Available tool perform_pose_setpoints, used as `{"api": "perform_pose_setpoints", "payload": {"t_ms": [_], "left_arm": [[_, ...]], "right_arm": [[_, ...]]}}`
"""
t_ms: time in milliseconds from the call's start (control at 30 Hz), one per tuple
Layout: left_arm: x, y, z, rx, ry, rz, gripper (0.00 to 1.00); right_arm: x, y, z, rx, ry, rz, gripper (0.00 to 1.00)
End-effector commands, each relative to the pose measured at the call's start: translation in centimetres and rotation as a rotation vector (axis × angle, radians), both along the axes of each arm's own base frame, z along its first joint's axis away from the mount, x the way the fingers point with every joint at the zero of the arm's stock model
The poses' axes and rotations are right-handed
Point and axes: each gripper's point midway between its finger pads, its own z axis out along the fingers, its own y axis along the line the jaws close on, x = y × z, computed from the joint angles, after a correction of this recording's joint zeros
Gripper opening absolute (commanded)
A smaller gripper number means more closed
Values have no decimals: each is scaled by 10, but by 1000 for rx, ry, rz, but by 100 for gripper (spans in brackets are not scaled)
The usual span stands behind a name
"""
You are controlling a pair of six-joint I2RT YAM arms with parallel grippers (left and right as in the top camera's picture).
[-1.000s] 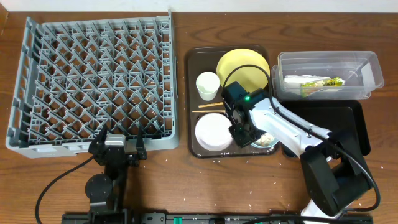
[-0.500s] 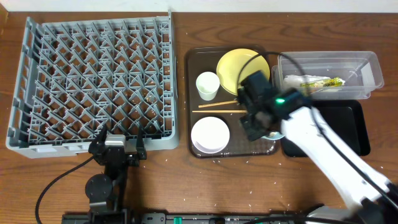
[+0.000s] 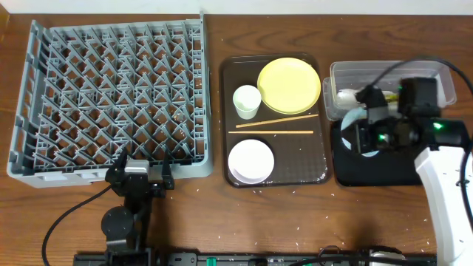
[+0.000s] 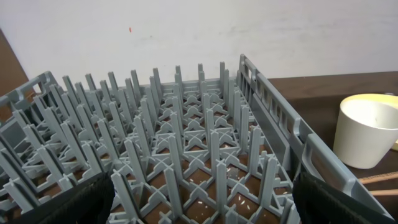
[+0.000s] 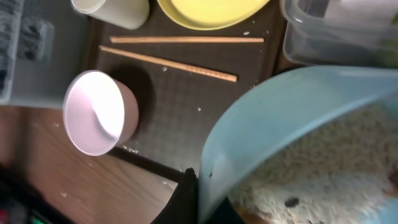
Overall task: Sort waste into correct bins and load items into the dishwasher
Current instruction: 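Tip the blue bowl over the black tray to dump the rice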
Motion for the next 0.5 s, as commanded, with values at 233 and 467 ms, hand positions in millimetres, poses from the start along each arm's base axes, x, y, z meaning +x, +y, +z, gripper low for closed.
{"api": "perform_pose_setpoints", "payload": {"t_ms": [233, 467], "left_arm": [[-1, -3, -15, 8, 44, -15, 92], [-1, -3, -15, 8, 44, -15, 92]], "right_arm": [[-11, -23, 0, 488, -130, -89, 1], [-12, -54, 13, 693, -287, -194, 1]]}}
